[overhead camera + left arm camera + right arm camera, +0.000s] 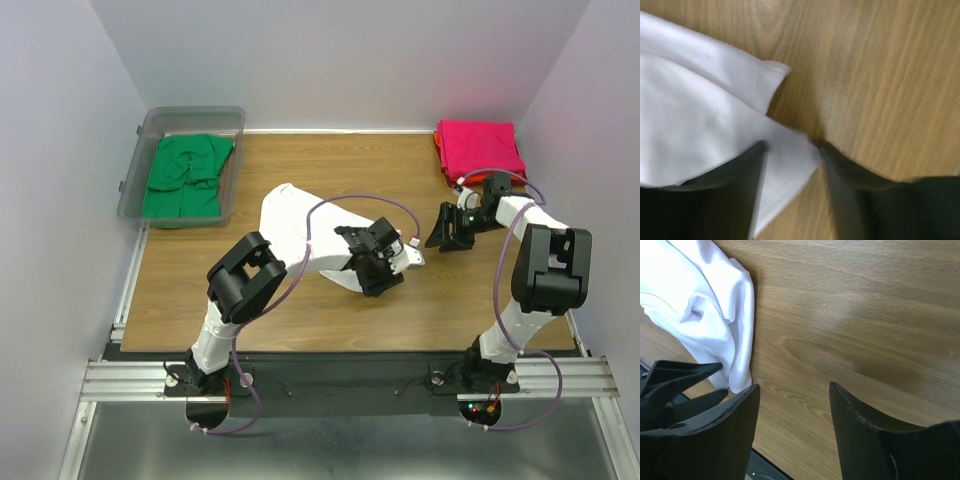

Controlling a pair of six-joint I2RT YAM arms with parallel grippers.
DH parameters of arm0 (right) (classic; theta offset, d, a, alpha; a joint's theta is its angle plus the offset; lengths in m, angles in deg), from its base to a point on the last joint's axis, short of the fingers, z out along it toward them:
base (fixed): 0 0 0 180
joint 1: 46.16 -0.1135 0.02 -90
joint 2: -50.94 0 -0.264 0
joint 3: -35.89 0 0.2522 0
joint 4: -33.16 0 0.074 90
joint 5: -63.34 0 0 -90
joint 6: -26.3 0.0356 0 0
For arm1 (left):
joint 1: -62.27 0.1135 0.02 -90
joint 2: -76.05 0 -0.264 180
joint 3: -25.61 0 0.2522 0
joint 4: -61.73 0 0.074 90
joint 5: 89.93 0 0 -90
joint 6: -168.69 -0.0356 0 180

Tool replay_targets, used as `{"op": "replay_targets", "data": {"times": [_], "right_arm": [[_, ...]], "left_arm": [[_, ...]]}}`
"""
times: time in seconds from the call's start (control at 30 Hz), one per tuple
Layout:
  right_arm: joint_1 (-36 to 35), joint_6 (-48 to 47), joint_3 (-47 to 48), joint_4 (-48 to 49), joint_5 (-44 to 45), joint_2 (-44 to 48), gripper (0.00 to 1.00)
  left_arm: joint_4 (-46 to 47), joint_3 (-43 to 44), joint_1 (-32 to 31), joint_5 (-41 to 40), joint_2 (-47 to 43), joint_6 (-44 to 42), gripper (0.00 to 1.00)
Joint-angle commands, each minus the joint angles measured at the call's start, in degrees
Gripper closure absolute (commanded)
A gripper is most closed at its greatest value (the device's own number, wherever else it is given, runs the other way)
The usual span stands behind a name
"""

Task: Fold and stack the t-shirts
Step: Move the tshirt to the center of the board, then flatten the tshirt out

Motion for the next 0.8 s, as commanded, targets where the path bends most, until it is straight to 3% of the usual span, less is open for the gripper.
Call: {"op": "replay_targets", "data": {"times": [0.0, 0.03, 0.07, 0.17, 0.27, 0.5, 0.77], "right_arm": [[-0.31, -0.32, 0.07, 0.04, -0.94, 0.69, 0.37], [-0.31, -0.41, 0.07, 0.04, -0.76, 0.95, 0.37], [-0.31, -0.84, 0.16, 0.13, -0.59, 1.13, 0.39], [-0.40, -2.42, 0.59, 0.04, -0.67, 2.00, 0.41], [-0.40, -4.53, 0.95, 0.04, 0.20, 3.23, 0.41], [-2.24, -9.90, 0.33, 0.04, 4.51, 8.42, 0.40], [-18.30, -12.63, -1.78, 1.44, 15.74, 11.15, 0.37]], "left_arm": [[-1.54, -0.92, -0.01, -3.26, 0.81, 1.13, 0.57], [-1.98, -0.57, 0.17, -2.99, -0.41, 0.78, 0.75], [-2.86, -0.39, 0.43, -1.60, -1.47, 0.60, 0.84], [-4.88, 1.19, 4.37, 3.23, -7.88, 1.82, 1.00], [-7.25, 3.82, 11.47, 11.92, -13.95, 4.10, 1.00], [-5.69, 8.31, 30.01, 22.31, -21.78, 11.57, 1.00], [0.03, 5.69, 45.24, 26.45, -20.65, 20.89, 1.00]]}}
